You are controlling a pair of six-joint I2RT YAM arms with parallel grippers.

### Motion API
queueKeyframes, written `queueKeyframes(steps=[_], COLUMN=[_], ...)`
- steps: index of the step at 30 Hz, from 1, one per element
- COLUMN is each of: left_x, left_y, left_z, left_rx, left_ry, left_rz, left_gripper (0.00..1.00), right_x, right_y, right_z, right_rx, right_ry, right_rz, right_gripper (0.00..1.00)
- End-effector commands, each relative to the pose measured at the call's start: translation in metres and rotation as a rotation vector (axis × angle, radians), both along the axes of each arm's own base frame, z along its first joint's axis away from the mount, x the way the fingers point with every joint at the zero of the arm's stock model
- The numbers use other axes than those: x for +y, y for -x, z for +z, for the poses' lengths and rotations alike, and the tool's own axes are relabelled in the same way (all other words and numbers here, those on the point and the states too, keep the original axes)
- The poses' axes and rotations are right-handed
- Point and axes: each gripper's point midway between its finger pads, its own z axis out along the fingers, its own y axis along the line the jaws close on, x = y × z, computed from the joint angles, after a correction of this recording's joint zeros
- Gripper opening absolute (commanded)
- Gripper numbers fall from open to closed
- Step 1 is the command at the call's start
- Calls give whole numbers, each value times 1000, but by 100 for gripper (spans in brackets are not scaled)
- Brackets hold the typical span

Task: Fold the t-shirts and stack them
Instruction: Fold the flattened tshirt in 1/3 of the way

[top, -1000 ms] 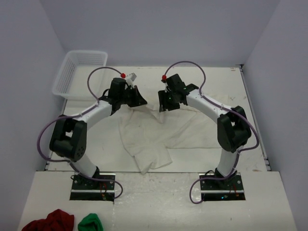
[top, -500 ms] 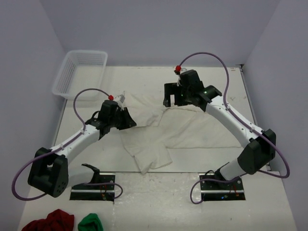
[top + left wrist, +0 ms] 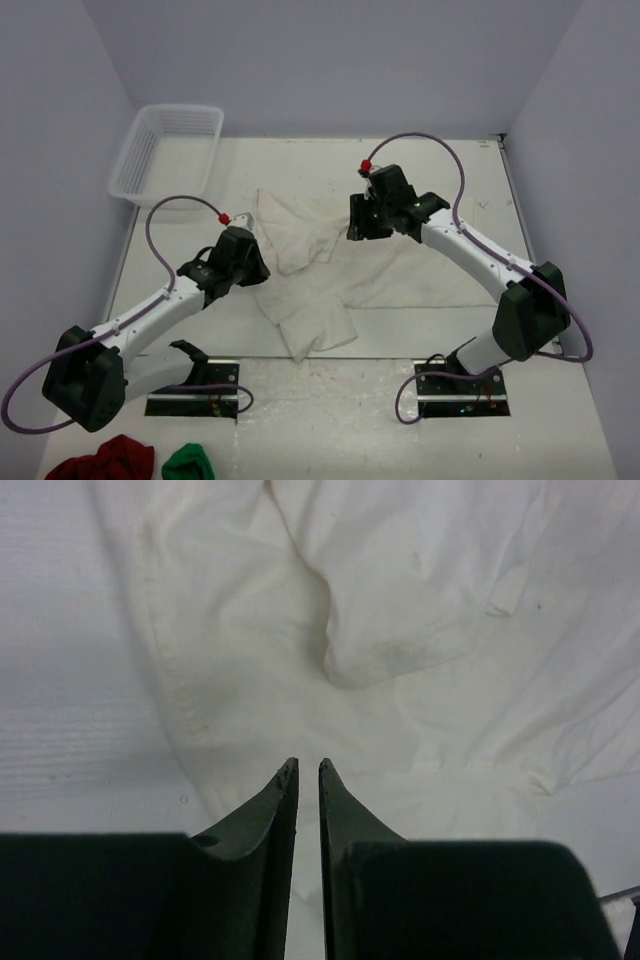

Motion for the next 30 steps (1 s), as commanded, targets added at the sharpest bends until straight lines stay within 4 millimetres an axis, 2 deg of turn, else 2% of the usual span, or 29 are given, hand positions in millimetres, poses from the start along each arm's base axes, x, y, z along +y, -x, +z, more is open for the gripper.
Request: queueKeyframes(steps=[1, 3, 5, 6, 7, 8, 10, 11, 12, 13, 20, 24, 30], left_x=[-6, -17, -28, -36, -41, -44, -55, -57, -62, -62, -58, -49, -41], left_y=[-35, -46, -56, -61, -67, -71, -79, -81, -85, -87, -95, -98, -101], left_z=[37, 42, 40, 43, 45, 35, 37, 29, 30, 21, -13, -22, -22], left_rx=[-116, -129, -114, -123, -127, -102, -104, -84, -89, -70, 7, 19, 14], left_ry=[-29, -8, -6, 19, 25, 14, 43, 34, 51, 42, 56, 58, 64], left_rz=[19, -7, -30, -48, -53, -59, -79, -81, -93, -92, -90, -75, -68], left_gripper=[14, 15, 15, 16, 16, 16, 17, 17, 17, 17, 15, 15, 16], right_x=[36, 49, 58, 70, 74, 78, 85, 86, 90, 91, 98, 95, 90], right_y=[-4, -9, -12, -13, -13, -15, -20, -21, -23, -22, -28, -28, -24], right_z=[-19, -39, -53, -52, -70, -75, -80, -89, -88, -96, -104, -110, -118], right_rx=[54, 89, 113, 121, 157, 164, 168, 183, 184, 203, 218, 229, 241], right_ry=[-111, -89, -70, -87, -67, -60, -52, -43, -52, -44, -28, -11, 3], right_rz=[72, 99, 120, 152, 160, 161, 172, 173, 181, 192, 203, 191, 175], right_gripper=[43, 36, 44, 50, 52, 52, 52, 52, 52, 52, 47, 47, 47])
